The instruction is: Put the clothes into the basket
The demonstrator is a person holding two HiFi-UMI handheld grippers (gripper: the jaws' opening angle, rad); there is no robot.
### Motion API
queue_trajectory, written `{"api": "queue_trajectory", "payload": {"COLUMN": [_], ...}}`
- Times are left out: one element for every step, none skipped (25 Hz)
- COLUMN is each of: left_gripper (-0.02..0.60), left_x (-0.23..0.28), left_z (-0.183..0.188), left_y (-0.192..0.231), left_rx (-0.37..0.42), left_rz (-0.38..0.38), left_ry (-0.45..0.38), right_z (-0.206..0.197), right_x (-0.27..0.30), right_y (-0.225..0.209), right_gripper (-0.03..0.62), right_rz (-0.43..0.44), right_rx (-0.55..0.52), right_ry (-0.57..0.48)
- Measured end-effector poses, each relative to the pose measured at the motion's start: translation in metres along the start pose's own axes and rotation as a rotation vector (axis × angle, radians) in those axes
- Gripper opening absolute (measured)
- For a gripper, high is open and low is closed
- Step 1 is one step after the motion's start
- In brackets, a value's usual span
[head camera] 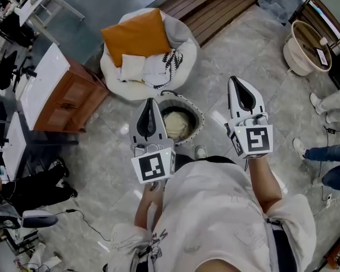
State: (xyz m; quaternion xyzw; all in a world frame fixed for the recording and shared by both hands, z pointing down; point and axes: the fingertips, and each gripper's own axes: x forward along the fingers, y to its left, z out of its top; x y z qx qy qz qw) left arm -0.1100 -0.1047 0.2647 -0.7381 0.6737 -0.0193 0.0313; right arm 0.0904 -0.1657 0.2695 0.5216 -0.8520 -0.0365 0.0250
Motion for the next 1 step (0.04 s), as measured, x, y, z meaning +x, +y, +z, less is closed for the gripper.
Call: {"api": "queue_trajectory", "payload": {"left_gripper": [0.005], "left_x": [0.0], "left_z": [0.0002], "left_y": [-0.0009], "left_rx": [0.0], "left_rz": [0.0], "left_ry": [-0.001], "right_z": [-0.0003], "right_x": [-0.0005], "right_y": [-0.0004], "right_gripper": [-0.012], "right_rz": [0.0], "right_rx": [-0.003], "right_ry": [0.0]}}
